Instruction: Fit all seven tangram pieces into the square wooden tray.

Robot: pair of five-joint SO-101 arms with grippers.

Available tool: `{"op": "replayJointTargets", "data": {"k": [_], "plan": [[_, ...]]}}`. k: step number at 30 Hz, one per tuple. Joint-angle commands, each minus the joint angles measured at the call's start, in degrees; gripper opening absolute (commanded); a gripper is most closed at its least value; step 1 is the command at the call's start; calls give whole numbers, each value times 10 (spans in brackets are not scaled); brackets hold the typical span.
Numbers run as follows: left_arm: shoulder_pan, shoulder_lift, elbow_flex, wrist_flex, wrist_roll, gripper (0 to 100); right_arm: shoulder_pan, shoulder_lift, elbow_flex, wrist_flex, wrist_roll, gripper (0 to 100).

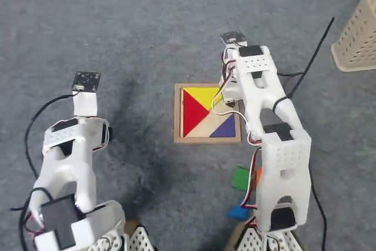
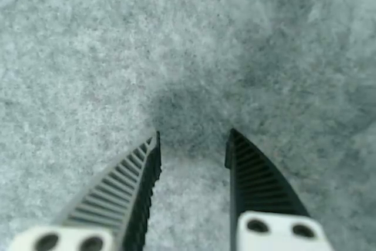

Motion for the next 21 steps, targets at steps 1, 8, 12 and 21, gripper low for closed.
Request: {"op": "replayJointTargets", "data": {"k": [1, 8, 12, 21], "plan": [[3, -31, -1, -9, -9, 177, -4, -37, -33, 13, -29, 151], [3, -31, -1, -9, -9, 177, -79, -117, -31, 7, -27, 49], [3, -31, -1, -9, -9, 177, -136, -114, -22, 5, -26, 22], [3, -31, -1, -9, -9, 177, -163, -16, 0, -50, -25, 7]]}}
